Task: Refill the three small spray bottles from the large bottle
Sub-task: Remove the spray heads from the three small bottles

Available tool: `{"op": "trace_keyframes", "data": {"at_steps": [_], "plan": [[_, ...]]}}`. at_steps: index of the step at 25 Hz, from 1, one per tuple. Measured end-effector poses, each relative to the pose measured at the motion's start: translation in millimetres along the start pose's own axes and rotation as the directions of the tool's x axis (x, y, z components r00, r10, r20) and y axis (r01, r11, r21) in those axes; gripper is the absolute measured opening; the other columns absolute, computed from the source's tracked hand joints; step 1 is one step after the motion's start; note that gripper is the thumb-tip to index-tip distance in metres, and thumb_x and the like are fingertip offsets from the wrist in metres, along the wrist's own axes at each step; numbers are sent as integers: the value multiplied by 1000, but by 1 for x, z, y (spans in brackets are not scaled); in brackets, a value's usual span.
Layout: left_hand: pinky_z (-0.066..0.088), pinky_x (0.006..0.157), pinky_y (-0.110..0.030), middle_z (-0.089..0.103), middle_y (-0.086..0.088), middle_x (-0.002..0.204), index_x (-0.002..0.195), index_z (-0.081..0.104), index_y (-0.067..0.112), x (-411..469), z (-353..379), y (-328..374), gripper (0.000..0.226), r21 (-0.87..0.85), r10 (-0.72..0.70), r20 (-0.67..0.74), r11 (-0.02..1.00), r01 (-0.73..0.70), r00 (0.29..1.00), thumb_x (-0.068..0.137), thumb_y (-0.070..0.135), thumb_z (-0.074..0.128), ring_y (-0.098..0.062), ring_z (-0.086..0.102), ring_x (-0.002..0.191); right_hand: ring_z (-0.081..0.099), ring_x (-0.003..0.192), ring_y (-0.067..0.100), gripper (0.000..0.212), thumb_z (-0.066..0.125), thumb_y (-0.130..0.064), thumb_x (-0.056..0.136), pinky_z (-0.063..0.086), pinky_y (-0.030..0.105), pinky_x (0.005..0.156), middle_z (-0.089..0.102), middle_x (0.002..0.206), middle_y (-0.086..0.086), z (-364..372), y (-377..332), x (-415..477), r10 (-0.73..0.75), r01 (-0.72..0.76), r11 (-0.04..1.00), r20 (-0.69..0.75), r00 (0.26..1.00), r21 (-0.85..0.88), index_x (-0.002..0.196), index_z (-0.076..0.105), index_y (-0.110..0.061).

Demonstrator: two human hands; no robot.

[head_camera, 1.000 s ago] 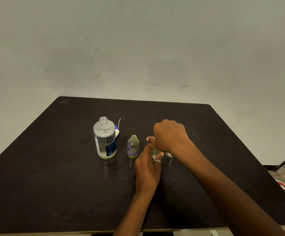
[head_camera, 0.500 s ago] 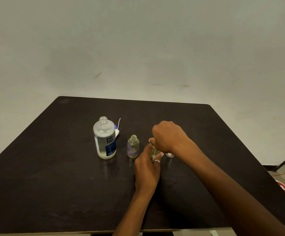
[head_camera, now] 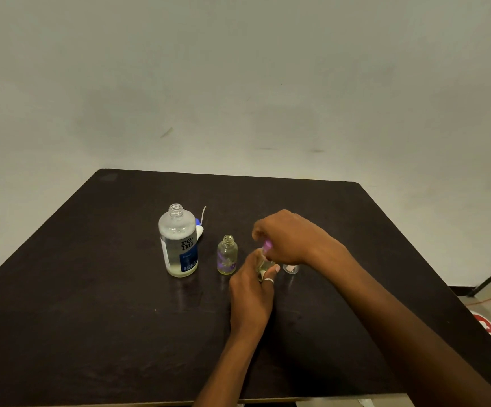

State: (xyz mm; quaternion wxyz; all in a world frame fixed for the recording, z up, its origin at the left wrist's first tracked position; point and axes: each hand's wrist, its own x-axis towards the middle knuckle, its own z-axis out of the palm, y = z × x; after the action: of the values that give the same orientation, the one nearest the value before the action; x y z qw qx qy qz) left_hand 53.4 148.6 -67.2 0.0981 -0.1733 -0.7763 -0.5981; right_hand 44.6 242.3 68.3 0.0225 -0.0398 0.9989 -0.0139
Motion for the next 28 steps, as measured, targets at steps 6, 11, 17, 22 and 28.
{"op": "trace_keyframes", "data": {"at_steps": [6,11,17,22,28], "plan": [[45,75,-3,72,10,102,122,64,22,1,1,-2,34,2,-54,14,999,54,998,89,21,73,4,64,87,46,55,13,46,58,-47,94,41,31,59,48,65,0,-9,-8,-7,172,-186,974,-115,978,-128,62,40,-18],[48,76,-7,68,18,96,121,64,24,1,1,0,35,-14,-23,5,1000,23,1000,88,17,74,18,60,88,60,71,18,31,63,-22,90,53,31,66,54,70,0,-5,-10,-5,78,-79,995,-24,997,-67,65,46,-20],[44,73,-5,67,18,93,116,64,26,1,1,-4,32,-18,5,-4,1000,-5,1000,87,17,74,8,63,88,64,89,19,20,66,-24,87,57,34,77,67,101,0,-5,-5,-3,43,-42,999,50,998,-23,107,67,-19],[44,70,-8,69,15,91,108,66,23,1,2,-5,22,-22,-30,9,999,30,1000,87,18,74,4,64,84,53,65,17,39,56,-45,95,47,31,64,48,67,-1,-2,-12,-5,163,-168,979,-47,985,-115,69,46,-16],[46,75,-7,68,20,96,117,64,26,1,1,-5,33,-62,0,4,998,0,1000,88,16,73,7,65,91,62,79,17,8,62,-14,84,58,37,74,64,87,-1,-7,-8,-4,47,-46,998,36,998,-49,83,61,-21]]}}
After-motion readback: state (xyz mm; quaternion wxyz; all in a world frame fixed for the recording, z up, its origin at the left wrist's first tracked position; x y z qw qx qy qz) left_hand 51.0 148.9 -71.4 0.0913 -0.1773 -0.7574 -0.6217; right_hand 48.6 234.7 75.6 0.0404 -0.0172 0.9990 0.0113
